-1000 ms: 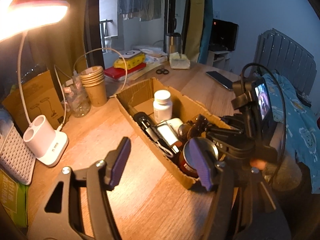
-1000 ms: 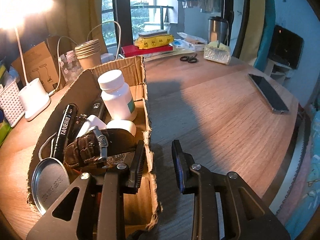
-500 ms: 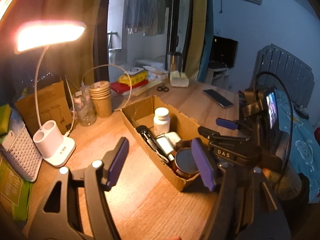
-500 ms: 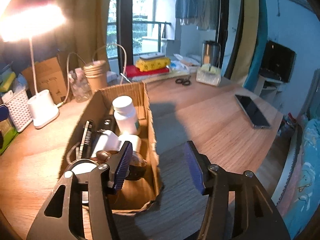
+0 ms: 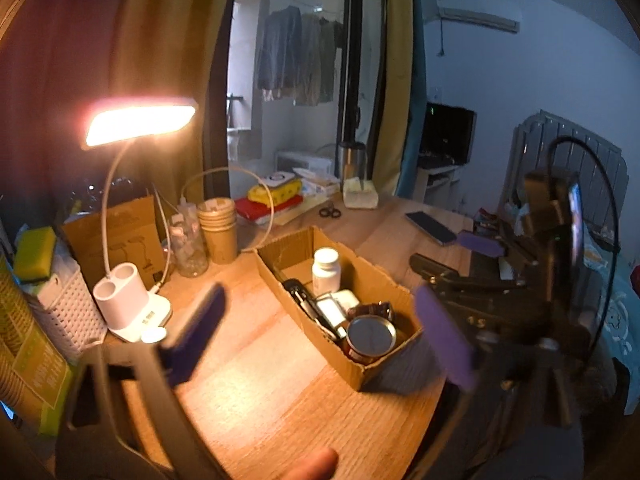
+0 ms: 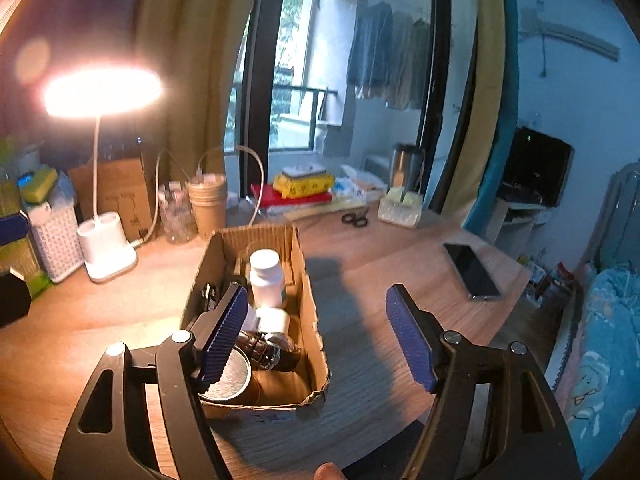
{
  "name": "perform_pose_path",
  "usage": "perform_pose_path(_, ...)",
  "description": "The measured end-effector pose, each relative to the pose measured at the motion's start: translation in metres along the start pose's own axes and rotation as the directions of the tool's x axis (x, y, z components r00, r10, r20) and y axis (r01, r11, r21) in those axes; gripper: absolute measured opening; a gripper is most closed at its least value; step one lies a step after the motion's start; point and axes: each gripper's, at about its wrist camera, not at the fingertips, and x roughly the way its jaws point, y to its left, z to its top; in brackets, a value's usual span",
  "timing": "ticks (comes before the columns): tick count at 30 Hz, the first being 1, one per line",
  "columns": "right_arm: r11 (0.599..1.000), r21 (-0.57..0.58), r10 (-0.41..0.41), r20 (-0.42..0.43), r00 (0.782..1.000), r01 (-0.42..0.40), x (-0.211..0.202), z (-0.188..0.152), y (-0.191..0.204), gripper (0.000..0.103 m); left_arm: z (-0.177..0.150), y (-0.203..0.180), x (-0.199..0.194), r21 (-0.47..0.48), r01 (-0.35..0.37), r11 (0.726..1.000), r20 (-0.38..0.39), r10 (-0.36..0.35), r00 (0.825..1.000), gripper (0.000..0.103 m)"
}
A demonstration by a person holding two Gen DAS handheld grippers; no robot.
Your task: Organize rigid objects
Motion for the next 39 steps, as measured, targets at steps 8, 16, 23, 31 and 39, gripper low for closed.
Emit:
perform_pose_path(8,1.0,0.012,-0.015,0.057,0.998,0.014,-0.034,0.012,-0.003,0.075,0.009,0.005,-0.031,-0.03,-0.024,0.999,0.075,0.027,0.997,0.098)
perform_pose_path(16,0.999,0.019,0.027,0.125,0.992,-0.03,-0.07,0.021,-0.002,0.075,0.016,0.004,-0.053,-0.032,-0.129,0.991,0.161,0.133,0.978,0.098)
perform_pose_path(23,0.998,0.027,0.05,0.156,0.987,-0.055,-0.083,0.02,-0.004,0.075,0.011,0.012,-0.046,-0.088,-0.244,0.966,0.174,0.256,0.951,0.098)
perform_pose_path(31,0.997,0.047,0.052,0.146,0.988,-0.06,-0.076,0.015,-0.012,0.075,0.004,0.001,-0.03,-0.067,-0.253,0.965,0.125,0.26,0.957,0.098)
perform_pose_path(39,0.996,0.064,0.048,0.142,0.989,-0.058,-0.076,0.013,-0.02,0.075,0.004,-0.006,-0.026,-0.054,-0.253,0.966,0.116,0.257,0.959,0.098)
